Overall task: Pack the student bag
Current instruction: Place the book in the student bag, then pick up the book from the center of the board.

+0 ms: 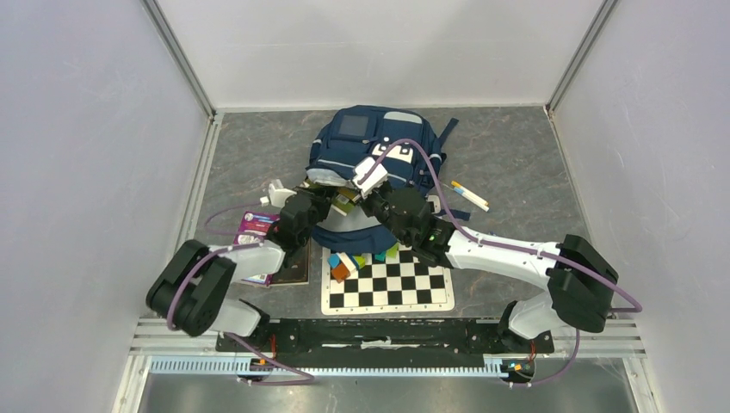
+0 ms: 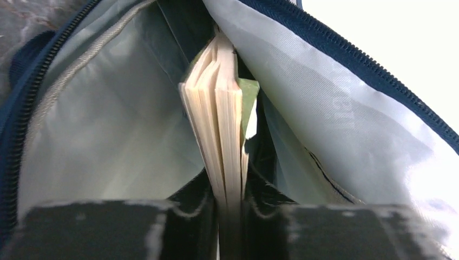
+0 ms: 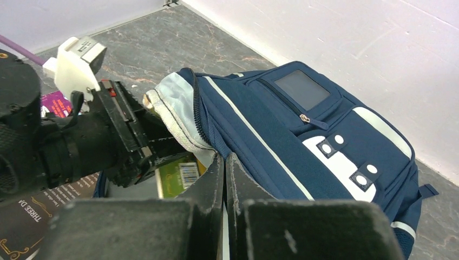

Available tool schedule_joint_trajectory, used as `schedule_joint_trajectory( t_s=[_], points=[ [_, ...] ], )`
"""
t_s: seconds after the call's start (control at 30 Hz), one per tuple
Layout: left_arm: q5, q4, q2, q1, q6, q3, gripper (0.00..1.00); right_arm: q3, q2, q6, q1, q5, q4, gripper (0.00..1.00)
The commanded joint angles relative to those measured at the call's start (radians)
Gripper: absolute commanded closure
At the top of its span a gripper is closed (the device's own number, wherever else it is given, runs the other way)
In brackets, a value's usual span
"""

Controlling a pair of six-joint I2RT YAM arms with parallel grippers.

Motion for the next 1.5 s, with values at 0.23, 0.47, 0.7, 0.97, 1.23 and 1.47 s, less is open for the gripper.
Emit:
schedule_joint_trajectory(
  t_s=[0.23, 0.47, 0.7, 0.97, 1.23, 1.47],
  points=[
    [0.015, 0.015, -0.067, -0.005, 0.244, 0.038, 0.20, -0.019, -0.021, -0.063, -0.002, 0.018, 0.076, 1.00],
    [-0.081, -0.506, -0.405, 0.001, 0.381, 0.029, 0.00, -0.037, -0.045, -0.063, -0.002, 0.026, 0.078, 1.00],
    [-0.001, -0.950, -0.781, 0.080, 0.444, -0.020, 0.00, -0.058, -0.062, -0.058, -0.002, 0.032, 0.075, 1.00],
    [-0.102, -1.358, -1.113, 0.155, 0.378, -0.015, 0.00, -0.085, -0.090, -0.053, -0.002, 0.045, 0.066, 1.00],
    [-0.123, -1.335, -1.072, 0.197, 0.378, -0.017, 0.00, -0.062, -0.069, -0.042, -0.002, 0.010, 0.023, 1.00],
    [0.181, -1.149, -0.845, 0.501, 0.559, 0.042, 0.00, -0.038, -0.060, -0.064, -0.002, 0.004, -0.024, 1.00]
  ],
)
